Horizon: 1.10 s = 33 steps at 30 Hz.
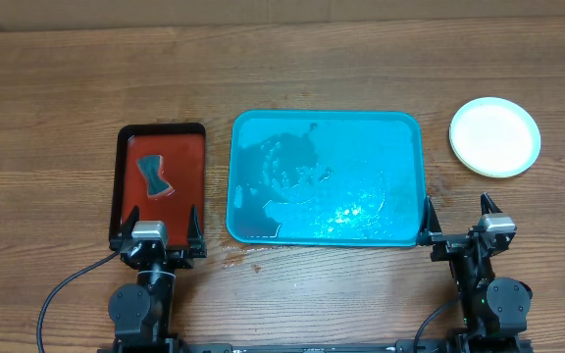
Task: Clean dirty plates on tray and stack at the side
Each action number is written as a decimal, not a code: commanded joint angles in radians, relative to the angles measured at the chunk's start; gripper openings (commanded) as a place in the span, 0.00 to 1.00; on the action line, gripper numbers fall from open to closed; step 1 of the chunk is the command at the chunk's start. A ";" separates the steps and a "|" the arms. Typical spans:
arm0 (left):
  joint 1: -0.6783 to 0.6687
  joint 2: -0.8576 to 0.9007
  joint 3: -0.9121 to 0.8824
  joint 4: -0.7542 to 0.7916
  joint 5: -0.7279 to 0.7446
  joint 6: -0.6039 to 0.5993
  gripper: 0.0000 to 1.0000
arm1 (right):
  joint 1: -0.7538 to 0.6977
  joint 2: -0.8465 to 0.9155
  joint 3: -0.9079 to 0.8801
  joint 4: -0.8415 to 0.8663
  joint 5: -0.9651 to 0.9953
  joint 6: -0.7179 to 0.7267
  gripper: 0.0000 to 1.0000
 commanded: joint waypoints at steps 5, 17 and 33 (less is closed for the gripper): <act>-0.006 -0.013 -0.004 -0.006 -0.038 0.023 1.00 | 0.005 -0.010 -0.010 0.006 0.010 -0.003 1.00; -0.006 -0.013 -0.004 -0.004 -0.062 0.026 1.00 | 0.005 -0.010 -0.010 0.006 0.010 -0.003 1.00; -0.005 -0.012 -0.004 -0.004 -0.062 0.026 1.00 | 0.005 -0.010 -0.010 0.006 0.010 -0.003 1.00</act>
